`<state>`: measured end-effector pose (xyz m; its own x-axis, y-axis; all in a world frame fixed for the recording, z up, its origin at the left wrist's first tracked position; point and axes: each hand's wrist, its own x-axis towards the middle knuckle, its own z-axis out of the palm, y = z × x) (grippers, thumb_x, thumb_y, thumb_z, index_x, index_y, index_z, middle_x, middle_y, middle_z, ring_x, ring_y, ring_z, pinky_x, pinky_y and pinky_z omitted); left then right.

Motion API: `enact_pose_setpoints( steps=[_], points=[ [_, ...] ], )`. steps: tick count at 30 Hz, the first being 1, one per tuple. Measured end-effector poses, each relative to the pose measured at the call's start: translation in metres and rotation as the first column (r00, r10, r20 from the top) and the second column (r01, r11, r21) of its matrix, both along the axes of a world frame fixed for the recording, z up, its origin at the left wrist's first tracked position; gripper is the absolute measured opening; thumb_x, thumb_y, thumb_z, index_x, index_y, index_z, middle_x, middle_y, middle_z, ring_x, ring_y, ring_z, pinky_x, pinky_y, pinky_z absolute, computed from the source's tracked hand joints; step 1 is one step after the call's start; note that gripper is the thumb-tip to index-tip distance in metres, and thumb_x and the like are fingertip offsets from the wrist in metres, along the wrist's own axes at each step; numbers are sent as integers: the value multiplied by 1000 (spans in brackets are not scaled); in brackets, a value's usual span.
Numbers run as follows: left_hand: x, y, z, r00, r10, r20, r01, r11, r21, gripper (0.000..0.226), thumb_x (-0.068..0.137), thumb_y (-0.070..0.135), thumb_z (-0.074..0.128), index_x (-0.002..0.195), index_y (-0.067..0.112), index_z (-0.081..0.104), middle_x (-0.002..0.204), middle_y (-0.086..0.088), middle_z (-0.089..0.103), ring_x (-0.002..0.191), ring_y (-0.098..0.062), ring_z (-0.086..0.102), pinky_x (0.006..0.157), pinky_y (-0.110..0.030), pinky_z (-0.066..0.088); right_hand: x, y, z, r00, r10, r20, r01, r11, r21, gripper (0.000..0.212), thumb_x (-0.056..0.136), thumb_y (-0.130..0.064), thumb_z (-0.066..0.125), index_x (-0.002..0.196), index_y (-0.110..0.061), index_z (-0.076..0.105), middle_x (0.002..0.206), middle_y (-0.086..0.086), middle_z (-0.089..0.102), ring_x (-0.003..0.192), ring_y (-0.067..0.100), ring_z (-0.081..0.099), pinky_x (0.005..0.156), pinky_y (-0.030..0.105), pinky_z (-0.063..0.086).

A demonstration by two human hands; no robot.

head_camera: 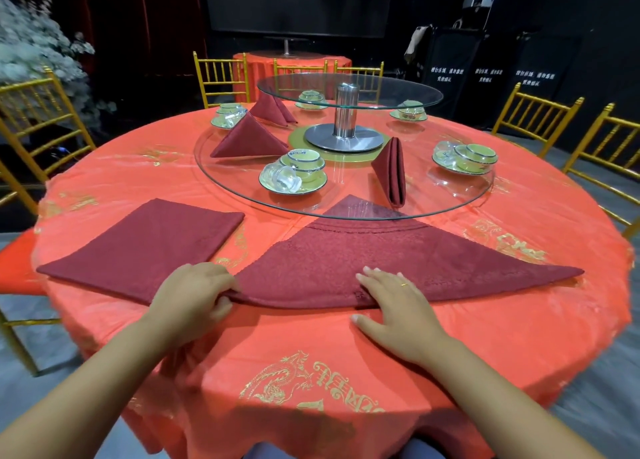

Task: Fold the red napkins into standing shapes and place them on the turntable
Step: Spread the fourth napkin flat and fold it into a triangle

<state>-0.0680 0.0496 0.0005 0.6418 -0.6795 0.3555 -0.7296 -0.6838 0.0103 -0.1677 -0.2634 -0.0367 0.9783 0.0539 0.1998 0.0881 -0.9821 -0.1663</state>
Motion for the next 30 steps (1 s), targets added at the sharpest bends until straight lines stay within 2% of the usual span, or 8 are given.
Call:
enact_pose_setpoints(
  steps=[8, 11, 13, 17, 20, 23, 25, 30],
  points=[
    [18, 10, 19, 899, 305, -314, -415, 823, -389, 23, 73, 8, 68, 73, 31, 68, 70, 10, 65, 74, -20, 63, 66, -29, 43, 19, 21, 3, 995, -99, 33, 93, 987, 134, 45, 88, -13, 48, 131, -25, 57, 139, -7, 52, 130, 14, 44, 105, 26, 31],
    [23, 5, 30, 864, 106, -493, -442, 629, -640, 30, 75, -4, 69, 81, 25, 69, 76, 11, 69, 68, 1, 62, 63, -6, 44, 17, 15, 10, 1000, -17, -20, 21, 976, 218, 36, 94, -13, 48, 126, -22, 61, 136, -6, 56, 129, 12, 46, 107, 22, 30],
    [25, -5, 40, 842, -101, -530, -433, 459, -776, 31, 77, -8, 68, 90, 20, 67, 80, 5, 71, 73, -2, 65, 66, -8, 48, 11, 9, 18, 992, 85, -92, -51, 944, 326, 28, 95, -14, 51, 117, -18, 67, 121, -2, 65, 116, 12, 54, 100, 25, 37],
    [32, -33, 50, 782, -299, -546, -484, 260, -835, 31, 81, -5, 66, 98, 20, 60, 73, 4, 71, 67, -8, 67, 60, -18, 53, -11, 2, 34, 863, 363, -352, 60, 617, 785, 15, 91, -17, 57, 81, -12, 68, 77, -2, 58, 71, 13, 49, 71, 30, 40],
    [48, -59, 42, 759, -243, -604, -532, 303, -790, 35, 81, -5, 66, 107, 15, 55, 71, -2, 62, 61, -17, 60, 64, -31, 49, -19, 0, 35, 862, 374, -343, 104, 531, 841, 21, 83, -33, 60, 75, -14, 65, 73, -1, 56, 65, 11, 48, 62, 26, 40],
    [67, -80, 24, 754, -88, -651, -568, 412, -713, 43, 80, -2, 68, 117, 12, 51, 68, -1, 54, 55, -16, 54, 58, -27, 46, -22, 2, 28, 962, 218, -162, -31, 681, 732, 9, 84, -35, 63, 90, -30, 69, 75, -13, 58, 71, 2, 53, 72, 28, 44],
    [78, -89, 12, 747, 44, -663, -603, 464, -649, 45, 79, 2, 69, 118, 13, 52, 67, 2, 53, 59, -19, 58, 57, -28, 48, -24, 2, 23, 991, 120, -60, -57, 780, 623, 24, 86, -29, 65, 98, -49, 63, 73, -20, 55, 68, -3, 52, 72, 20, 42],
    [97, -94, -14, 732, 282, -620, -647, 575, -502, 49, 77, 13, 72, 123, 15, 53, 71, 10, 55, 85, -24, 59, 71, -32, 39, -25, 5, 13, 998, 65, 16, -67, 955, 290, 42, 90, -29, 59, 132, -30, 53, 74, -14, 50, 73, 5, 50, 75, 25, 42]
  ],
)
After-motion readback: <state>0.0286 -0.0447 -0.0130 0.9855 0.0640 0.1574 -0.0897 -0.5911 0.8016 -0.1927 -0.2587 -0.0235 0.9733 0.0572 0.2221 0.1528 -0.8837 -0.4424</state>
